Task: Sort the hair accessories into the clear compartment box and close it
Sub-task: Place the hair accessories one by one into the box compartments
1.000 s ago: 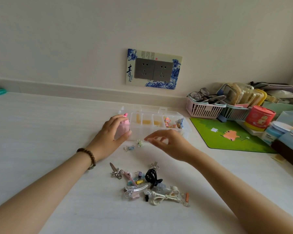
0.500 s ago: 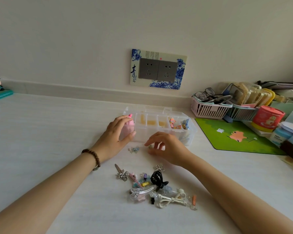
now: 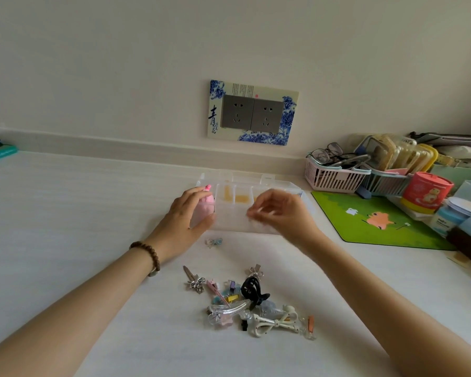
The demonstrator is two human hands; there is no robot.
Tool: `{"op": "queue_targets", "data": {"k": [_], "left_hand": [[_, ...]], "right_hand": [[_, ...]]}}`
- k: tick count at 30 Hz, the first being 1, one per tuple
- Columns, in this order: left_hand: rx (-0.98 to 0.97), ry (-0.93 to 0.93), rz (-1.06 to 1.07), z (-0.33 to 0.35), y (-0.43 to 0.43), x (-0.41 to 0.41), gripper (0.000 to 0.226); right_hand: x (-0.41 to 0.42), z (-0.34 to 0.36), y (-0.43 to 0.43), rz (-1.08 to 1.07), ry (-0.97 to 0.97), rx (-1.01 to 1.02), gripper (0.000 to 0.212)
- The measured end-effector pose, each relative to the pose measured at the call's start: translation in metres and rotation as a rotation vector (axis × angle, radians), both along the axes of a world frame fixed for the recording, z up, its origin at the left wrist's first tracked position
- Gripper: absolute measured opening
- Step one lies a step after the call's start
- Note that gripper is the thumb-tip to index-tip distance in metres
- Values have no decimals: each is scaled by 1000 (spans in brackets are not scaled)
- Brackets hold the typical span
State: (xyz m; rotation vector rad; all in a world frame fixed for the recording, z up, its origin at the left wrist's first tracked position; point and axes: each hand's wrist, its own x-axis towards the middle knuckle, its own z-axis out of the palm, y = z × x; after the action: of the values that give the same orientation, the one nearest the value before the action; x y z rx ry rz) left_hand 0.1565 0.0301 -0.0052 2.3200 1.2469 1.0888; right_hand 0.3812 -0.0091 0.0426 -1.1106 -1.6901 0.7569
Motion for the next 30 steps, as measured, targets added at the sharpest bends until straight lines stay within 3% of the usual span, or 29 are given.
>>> {"op": "queue_targets", "data": {"k": [3, 7, 9, 12, 15, 19, 26, 30], "left_hand": [[-10, -3, 4, 2, -3, 1, 55], [2, -8, 5, 4, -4, 1, 57], [1, -12, 1, 3, -4, 0, 58], [-8, -12, -11, 3, -4, 0, 55], [-21, -14, -14, 4, -3, 1, 48], [-16, -27, -16, 4, -3, 0, 57], [0, -32, -18, 1, 2, 0, 60], [10, -41, -20, 1, 2, 0, 61]], "right_hand": [[8, 23, 19, -188, 97, 62, 13], [14, 18, 36, -326, -158, 45, 10], [7, 12, 27, -342, -153, 133, 12], [-11, 5, 6, -127, -178, 164, 10], [-27, -6, -3, 185, -437, 12, 15], [-37, -23, 10, 242, -589, 41, 23], [-32, -31, 7, 209, -474, 27, 12], [-18, -8, 2, 88, -218, 87, 9]]}}
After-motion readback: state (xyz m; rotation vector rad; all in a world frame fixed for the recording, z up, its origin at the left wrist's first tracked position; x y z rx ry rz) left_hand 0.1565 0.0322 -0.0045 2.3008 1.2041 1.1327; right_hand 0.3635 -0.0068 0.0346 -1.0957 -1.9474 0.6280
